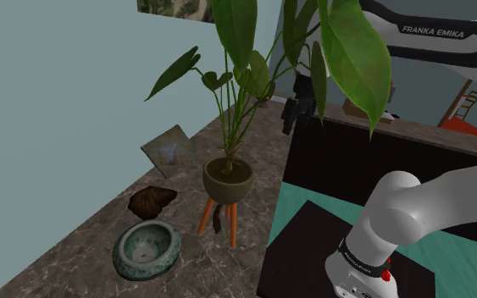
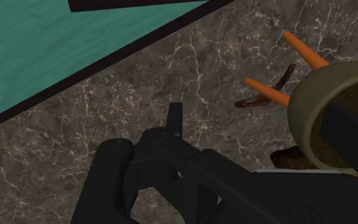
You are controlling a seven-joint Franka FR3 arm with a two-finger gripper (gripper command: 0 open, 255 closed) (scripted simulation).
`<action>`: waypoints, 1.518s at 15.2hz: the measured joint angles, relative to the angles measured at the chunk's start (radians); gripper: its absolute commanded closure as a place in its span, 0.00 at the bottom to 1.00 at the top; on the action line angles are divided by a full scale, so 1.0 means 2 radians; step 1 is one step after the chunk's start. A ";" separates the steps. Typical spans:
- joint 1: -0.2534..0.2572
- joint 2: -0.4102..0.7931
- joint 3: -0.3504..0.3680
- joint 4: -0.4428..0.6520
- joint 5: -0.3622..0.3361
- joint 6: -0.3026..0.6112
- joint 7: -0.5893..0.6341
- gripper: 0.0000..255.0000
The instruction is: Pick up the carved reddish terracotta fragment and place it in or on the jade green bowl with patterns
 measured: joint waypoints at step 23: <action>0.007 0.206 0.135 -0.168 0.175 0.421 0.250 0.00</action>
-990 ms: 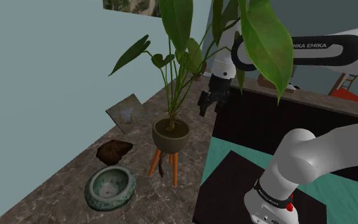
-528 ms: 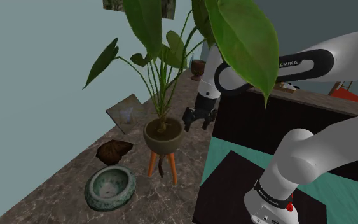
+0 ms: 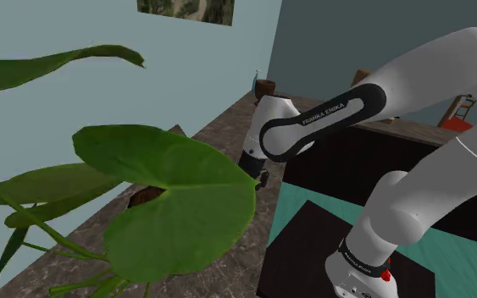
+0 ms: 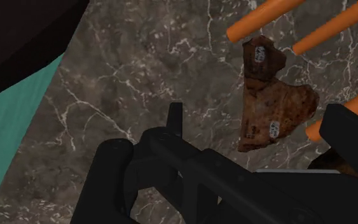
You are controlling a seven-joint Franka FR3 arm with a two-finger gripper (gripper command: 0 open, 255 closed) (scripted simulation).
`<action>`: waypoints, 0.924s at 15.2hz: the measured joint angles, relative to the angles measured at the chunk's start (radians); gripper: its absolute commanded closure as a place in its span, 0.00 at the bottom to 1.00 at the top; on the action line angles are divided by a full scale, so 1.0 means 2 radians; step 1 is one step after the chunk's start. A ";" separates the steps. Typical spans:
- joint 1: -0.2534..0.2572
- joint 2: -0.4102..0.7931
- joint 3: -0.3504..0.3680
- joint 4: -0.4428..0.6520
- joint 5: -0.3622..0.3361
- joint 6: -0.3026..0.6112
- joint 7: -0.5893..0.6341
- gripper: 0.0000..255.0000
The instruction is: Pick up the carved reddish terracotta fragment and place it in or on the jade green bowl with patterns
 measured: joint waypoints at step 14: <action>0.008 0.214 0.038 0.038 0.028 0.203 0.069 0.00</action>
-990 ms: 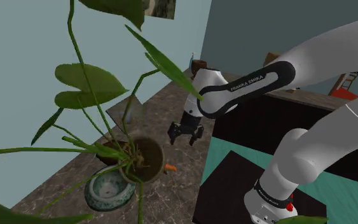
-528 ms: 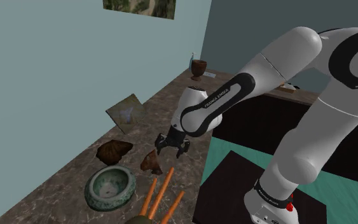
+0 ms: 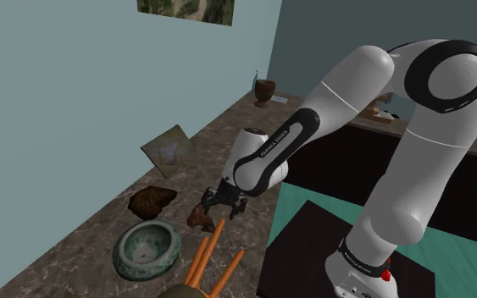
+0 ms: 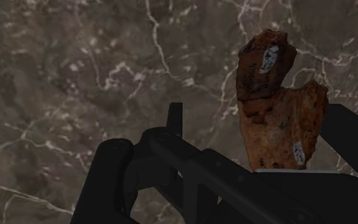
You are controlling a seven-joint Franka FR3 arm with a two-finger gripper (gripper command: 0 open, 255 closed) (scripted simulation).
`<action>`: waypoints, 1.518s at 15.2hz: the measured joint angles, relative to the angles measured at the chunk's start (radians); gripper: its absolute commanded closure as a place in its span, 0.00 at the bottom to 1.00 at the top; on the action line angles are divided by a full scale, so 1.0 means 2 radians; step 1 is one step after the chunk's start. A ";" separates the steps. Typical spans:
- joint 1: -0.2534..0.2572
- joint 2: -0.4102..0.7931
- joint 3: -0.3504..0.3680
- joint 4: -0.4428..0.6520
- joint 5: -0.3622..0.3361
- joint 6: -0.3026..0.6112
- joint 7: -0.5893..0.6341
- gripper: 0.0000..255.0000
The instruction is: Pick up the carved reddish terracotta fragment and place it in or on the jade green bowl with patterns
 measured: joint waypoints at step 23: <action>-0.033 0.133 -0.018 0.206 -0.081 -0.256 -0.118 0.00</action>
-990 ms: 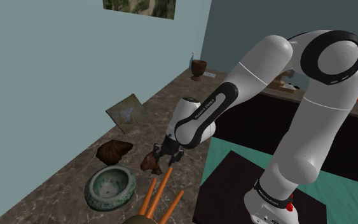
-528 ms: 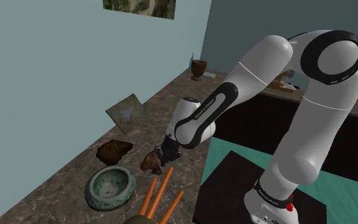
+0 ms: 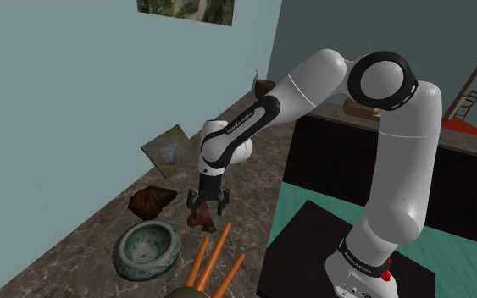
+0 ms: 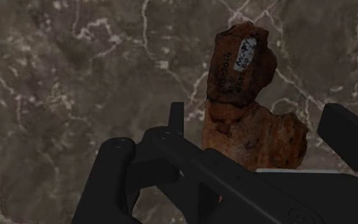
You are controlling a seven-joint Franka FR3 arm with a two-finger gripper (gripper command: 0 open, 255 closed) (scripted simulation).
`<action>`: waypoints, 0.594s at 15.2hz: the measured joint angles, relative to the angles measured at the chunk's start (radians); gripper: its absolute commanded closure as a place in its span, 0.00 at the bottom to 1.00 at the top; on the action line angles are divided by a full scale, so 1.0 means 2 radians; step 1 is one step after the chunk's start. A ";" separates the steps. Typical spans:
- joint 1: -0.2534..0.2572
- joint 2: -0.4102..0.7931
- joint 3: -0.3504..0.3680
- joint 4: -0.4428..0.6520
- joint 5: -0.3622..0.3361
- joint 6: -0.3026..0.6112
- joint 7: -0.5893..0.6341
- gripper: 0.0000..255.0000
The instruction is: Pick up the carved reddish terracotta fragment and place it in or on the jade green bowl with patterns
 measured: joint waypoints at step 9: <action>0.006 0.039 0.000 0.010 -0.009 0.009 -0.010 0.00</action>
